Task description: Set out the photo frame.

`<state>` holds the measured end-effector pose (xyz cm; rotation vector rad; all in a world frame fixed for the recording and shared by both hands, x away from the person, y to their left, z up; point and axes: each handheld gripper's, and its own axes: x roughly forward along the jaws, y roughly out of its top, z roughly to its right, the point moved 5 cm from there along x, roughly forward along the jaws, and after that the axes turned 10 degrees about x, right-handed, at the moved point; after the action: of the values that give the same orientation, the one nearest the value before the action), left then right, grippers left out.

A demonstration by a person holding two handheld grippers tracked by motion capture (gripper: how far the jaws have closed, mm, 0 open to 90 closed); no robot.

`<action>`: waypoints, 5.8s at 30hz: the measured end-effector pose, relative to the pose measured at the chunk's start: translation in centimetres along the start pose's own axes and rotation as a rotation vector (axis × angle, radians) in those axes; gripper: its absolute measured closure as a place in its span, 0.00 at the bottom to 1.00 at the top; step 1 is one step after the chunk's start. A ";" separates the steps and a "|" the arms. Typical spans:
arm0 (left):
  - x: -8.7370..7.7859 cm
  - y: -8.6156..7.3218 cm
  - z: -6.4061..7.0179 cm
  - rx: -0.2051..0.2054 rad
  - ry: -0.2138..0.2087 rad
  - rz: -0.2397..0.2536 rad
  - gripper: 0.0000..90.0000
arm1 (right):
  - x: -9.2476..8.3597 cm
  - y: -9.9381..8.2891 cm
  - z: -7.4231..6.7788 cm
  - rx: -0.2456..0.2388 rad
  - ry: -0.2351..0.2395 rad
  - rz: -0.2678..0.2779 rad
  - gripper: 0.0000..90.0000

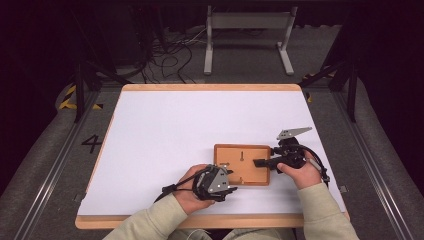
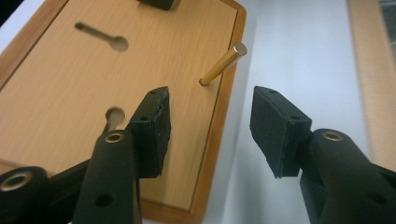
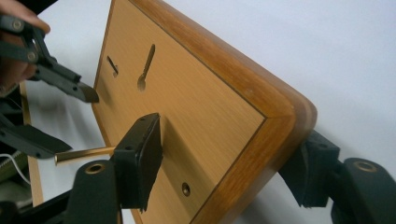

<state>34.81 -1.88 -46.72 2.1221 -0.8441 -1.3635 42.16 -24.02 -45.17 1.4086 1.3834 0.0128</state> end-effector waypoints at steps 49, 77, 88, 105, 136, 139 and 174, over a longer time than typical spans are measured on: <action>-6.9 -9.6 -6.0 -0.435 0.204 0.022 0.49 | -4.9 -2.7 -5.2 -0.432 -0.067 -0.127 0.73; -6.7 -9.6 -5.9 -0.430 0.192 0.011 0.48 | -4.9 -4.7 -6.7 -0.471 -0.025 -0.294 0.61; -6.7 -9.7 -5.9 -0.431 0.189 0.009 0.48 | -4.9 -5.0 -6.6 -0.426 -0.033 -0.300 0.49; -6.5 -9.7 -5.9 -0.432 0.187 0.005 0.48 | -4.5 -7.0 -4.4 -0.388 -0.075 -0.376 0.77; -6.4 -9.8 -5.8 -0.435 0.176 -0.002 0.47 | -2.0 -7.5 -3.0 -0.295 0.010 -0.298 1.00; -6.4 -9.8 -5.8 -0.439 0.177 0.000 0.47 | -1.8 -7.2 -2.9 -0.289 0.008 -0.278 1.00; -7.3 -11.0 -5.3 -0.457 0.213 -0.027 0.47 | 2.8 -1.7 -1.0 -0.149 -0.108 -0.070 1.00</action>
<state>40.00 11.38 -47.52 1.8770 -0.3752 -1.1792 41.18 -21.92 -47.69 1.2199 1.3136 -0.0058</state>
